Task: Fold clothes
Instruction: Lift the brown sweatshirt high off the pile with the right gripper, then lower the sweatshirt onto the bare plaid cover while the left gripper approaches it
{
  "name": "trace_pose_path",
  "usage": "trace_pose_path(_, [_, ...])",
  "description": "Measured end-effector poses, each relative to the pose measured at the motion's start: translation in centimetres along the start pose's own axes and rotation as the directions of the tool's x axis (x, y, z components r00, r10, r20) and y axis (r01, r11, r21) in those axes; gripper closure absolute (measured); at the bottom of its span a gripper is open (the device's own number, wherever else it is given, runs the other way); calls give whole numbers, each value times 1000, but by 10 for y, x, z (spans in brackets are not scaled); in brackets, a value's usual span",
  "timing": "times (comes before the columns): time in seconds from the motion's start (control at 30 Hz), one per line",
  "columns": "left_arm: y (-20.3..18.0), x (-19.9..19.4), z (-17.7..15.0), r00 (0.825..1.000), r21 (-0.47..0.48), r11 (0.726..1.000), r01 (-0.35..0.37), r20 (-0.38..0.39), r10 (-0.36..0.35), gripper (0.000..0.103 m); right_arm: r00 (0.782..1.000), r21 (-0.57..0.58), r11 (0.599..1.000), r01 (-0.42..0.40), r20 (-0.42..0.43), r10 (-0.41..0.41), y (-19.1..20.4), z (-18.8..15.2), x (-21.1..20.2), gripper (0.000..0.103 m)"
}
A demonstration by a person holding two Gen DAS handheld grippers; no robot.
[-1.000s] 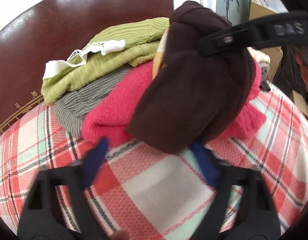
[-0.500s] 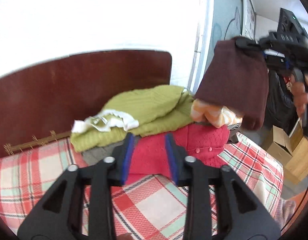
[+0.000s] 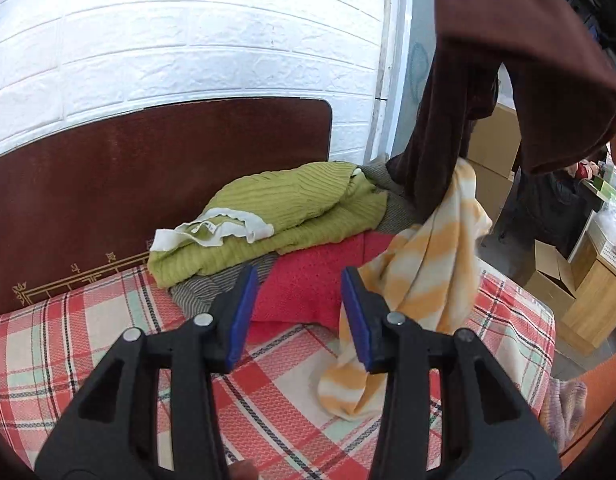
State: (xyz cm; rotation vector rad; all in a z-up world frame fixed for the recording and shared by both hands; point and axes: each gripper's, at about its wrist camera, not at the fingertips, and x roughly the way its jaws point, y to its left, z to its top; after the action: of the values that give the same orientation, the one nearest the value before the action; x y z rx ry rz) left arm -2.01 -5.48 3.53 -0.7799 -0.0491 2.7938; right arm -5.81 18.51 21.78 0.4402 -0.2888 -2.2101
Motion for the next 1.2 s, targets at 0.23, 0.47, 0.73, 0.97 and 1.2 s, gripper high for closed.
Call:
trace_pose_path(0.23, [13,-29,0,999,-13,1000,-17,31,17,57,996,17,998,-66,57,65,21,46,10,84])
trace_pose_path(0.47, [27,-83,14,992,-16,1000,19,125,-17,44,964,-57,975,-215,150,221,104,116,-12,84])
trace_pose_path(0.73, [74,-193,-12,965,-46,998,52,258,-38,23,932,-126,929,-348,56,357,219,117,-4,84])
trace_pose_path(0.97, [106,-289,-66,951,-19,998,-57,303,60,22,877,-49,889,-456,-197,439,272,34,70,84])
trace_pose_path(1.2, [108,-302,-95,951,12,983,-183,254,174,21,751,164,838,-520,-379,540,288,-52,168,82])
